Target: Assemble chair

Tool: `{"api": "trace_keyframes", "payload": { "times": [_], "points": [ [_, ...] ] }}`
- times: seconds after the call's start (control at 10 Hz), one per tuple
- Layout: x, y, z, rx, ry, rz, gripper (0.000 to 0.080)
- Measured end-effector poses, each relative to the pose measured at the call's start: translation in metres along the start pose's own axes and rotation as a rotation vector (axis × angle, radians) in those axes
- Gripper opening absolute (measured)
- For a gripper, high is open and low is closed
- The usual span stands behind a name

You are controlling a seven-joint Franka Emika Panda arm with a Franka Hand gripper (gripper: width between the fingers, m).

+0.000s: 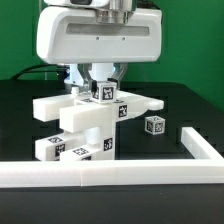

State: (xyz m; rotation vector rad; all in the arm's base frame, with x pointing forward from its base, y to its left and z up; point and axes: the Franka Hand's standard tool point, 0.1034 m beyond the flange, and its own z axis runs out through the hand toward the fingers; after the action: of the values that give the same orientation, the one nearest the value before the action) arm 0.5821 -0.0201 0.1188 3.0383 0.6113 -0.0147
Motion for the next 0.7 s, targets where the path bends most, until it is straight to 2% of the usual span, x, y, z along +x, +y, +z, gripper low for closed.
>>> {"api": "trace_keyframes", "payload": {
  "times": [0.7],
  "points": [
    [0.0002,-0.0007,0.0003,0.001,0.0,0.468,0.0288]
  ]
}}
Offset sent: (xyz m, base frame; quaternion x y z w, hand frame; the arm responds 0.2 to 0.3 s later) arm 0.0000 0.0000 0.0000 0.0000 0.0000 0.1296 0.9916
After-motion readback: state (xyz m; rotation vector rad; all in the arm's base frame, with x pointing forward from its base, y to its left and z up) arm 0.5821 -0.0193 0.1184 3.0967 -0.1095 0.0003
